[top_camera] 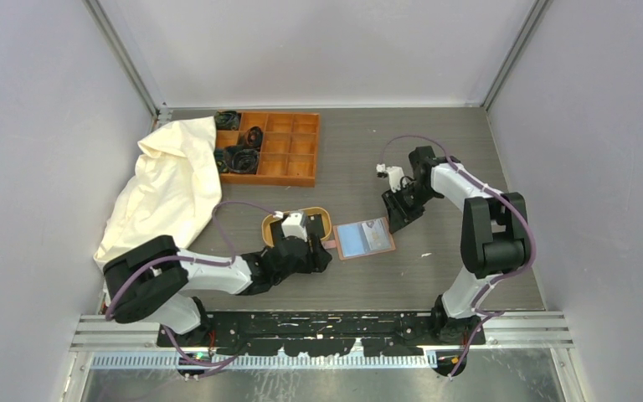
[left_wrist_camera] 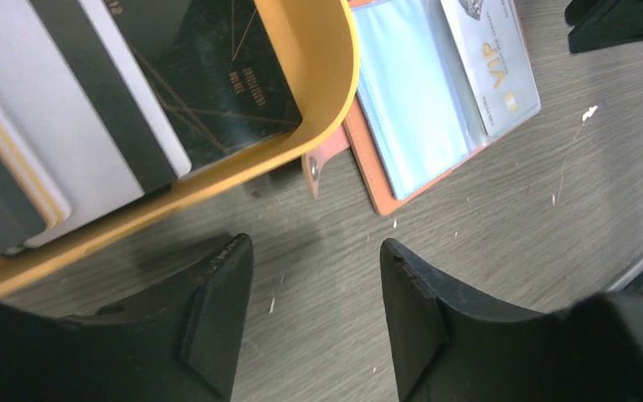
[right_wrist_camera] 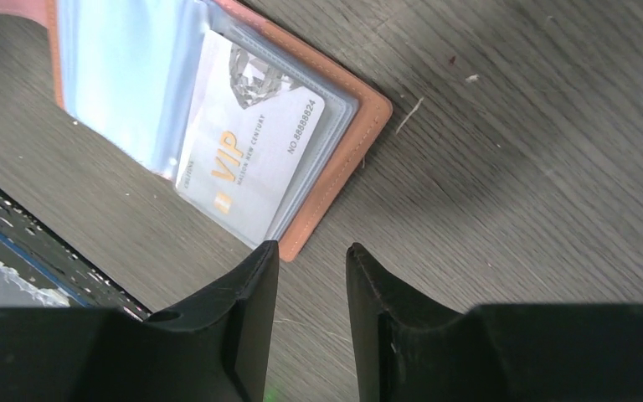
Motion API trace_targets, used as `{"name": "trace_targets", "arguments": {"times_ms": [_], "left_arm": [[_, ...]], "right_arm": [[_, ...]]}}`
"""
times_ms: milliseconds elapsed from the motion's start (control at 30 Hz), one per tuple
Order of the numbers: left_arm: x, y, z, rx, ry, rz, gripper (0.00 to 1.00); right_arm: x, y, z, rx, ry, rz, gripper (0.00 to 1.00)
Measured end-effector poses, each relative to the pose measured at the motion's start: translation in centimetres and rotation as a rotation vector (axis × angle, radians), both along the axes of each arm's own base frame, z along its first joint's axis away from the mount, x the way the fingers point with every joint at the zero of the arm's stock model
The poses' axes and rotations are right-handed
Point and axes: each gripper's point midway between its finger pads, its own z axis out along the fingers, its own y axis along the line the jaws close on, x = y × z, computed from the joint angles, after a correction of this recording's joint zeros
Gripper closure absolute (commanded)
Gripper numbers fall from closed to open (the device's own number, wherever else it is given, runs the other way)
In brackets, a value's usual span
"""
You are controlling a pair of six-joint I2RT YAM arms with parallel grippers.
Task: Put the credit cards into the card holder
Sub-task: Close the card holder at the center of the board.
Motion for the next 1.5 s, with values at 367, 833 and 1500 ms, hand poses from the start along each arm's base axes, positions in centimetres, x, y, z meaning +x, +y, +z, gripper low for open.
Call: {"name": "trace_targets", "arguments": {"times_ms": [367, 833, 1500], "left_arm": [[3.2, -1.9, -0.2, 0.022, -0.006, 0.049, 0.64], [4.5, -3.1, 1.7, 0.067, -0.035, -0.015, 1.00], [7.0, -18.9, 3.2, -0.118, 0.070, -0.313, 1.00]], "right_arm": [[-0.4, 0.6, -1.7, -0.073, 0.028, 0.041, 0.64], [-1.3, 0.9, -3.0, -0.101, 0.085, 0.064, 0.64], [2.9, -5.0, -0.7, -0.091, -0.007, -0.303, 0.65]]}}
